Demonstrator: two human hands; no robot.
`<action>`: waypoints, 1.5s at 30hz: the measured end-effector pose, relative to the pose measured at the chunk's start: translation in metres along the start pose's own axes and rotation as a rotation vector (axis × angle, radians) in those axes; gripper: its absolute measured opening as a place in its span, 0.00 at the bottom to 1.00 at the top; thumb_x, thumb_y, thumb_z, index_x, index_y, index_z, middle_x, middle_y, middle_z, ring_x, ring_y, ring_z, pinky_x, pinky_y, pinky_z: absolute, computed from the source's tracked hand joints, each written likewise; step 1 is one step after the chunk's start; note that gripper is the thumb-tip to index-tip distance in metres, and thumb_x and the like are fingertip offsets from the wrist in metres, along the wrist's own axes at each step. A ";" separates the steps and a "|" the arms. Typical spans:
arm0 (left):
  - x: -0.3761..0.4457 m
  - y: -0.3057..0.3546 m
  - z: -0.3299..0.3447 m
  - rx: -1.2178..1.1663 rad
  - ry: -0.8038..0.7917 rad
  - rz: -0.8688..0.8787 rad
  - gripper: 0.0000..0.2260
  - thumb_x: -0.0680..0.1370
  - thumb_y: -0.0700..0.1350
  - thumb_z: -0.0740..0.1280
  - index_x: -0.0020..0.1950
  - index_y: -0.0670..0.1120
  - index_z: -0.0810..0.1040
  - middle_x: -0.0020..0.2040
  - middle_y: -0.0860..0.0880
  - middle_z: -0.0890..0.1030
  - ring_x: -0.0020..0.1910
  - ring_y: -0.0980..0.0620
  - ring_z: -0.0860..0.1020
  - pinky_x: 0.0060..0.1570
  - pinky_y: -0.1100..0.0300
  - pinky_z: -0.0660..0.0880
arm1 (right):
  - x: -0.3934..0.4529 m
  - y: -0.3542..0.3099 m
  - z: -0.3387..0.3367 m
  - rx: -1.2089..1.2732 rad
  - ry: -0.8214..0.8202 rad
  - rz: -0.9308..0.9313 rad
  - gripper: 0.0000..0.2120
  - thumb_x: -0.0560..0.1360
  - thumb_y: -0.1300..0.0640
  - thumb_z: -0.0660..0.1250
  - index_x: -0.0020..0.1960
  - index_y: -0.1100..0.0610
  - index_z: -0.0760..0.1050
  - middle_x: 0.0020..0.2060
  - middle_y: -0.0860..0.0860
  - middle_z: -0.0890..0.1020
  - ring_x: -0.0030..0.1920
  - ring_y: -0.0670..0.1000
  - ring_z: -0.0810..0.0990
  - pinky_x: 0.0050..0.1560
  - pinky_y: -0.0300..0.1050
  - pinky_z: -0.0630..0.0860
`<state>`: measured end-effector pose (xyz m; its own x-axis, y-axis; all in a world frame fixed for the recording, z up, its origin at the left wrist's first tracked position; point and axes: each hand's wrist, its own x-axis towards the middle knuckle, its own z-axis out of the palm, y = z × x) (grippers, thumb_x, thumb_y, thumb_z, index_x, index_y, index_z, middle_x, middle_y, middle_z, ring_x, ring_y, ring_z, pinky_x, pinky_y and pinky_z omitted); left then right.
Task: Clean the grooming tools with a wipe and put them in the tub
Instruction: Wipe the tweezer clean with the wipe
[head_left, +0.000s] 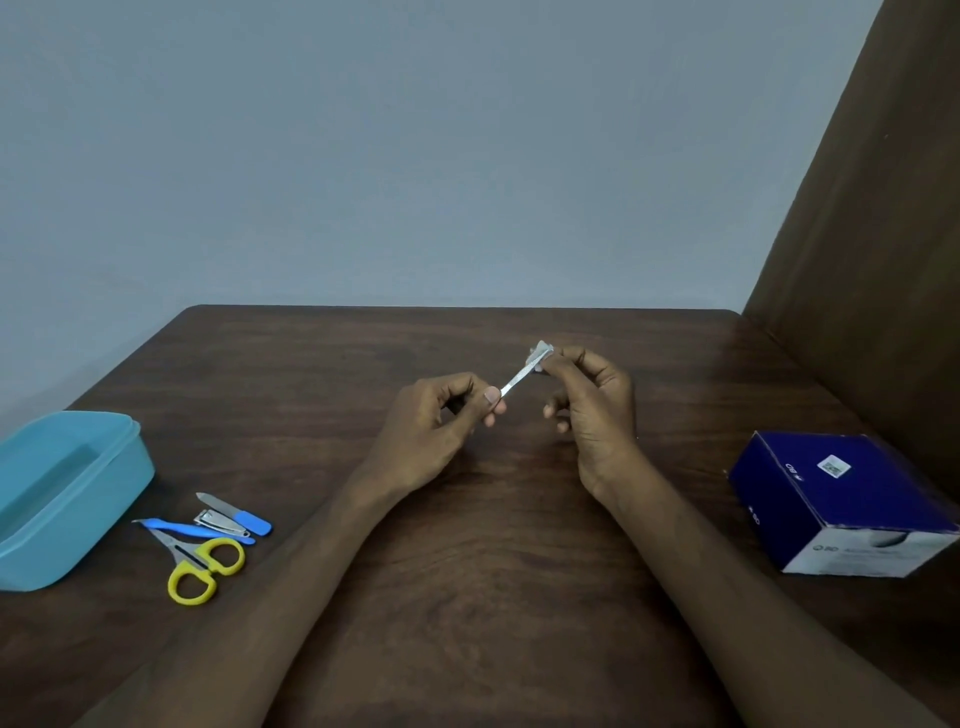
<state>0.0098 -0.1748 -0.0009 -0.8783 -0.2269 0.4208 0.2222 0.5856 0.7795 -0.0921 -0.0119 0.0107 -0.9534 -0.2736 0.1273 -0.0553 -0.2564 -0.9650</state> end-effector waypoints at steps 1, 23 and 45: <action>0.000 0.000 0.000 0.005 0.001 0.002 0.11 0.86 0.50 0.68 0.46 0.53 0.86 0.40 0.54 0.86 0.39 0.55 0.82 0.45 0.42 0.80 | -0.001 0.000 0.000 0.002 0.009 -0.002 0.07 0.78 0.59 0.73 0.42 0.53 0.84 0.42 0.50 0.88 0.25 0.46 0.73 0.24 0.37 0.62; -0.001 0.001 0.003 0.148 0.094 0.079 0.09 0.83 0.48 0.73 0.43 0.53 0.85 0.37 0.57 0.86 0.40 0.55 0.84 0.42 0.58 0.79 | 0.000 0.004 -0.001 -0.061 0.081 -0.111 0.04 0.76 0.54 0.79 0.48 0.53 0.88 0.49 0.48 0.90 0.26 0.48 0.72 0.27 0.36 0.68; -0.001 -0.002 0.004 0.206 0.103 0.115 0.09 0.83 0.52 0.73 0.43 0.53 0.84 0.37 0.59 0.85 0.39 0.55 0.84 0.41 0.50 0.79 | -0.004 -0.004 0.000 0.106 0.047 0.028 0.05 0.79 0.60 0.73 0.46 0.53 0.85 0.42 0.49 0.88 0.22 0.45 0.71 0.23 0.36 0.62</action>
<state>0.0080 -0.1722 -0.0045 -0.8019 -0.2215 0.5549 0.2182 0.7561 0.6170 -0.0884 -0.0094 0.0145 -0.9671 -0.2389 0.0875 0.0009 -0.3470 -0.9379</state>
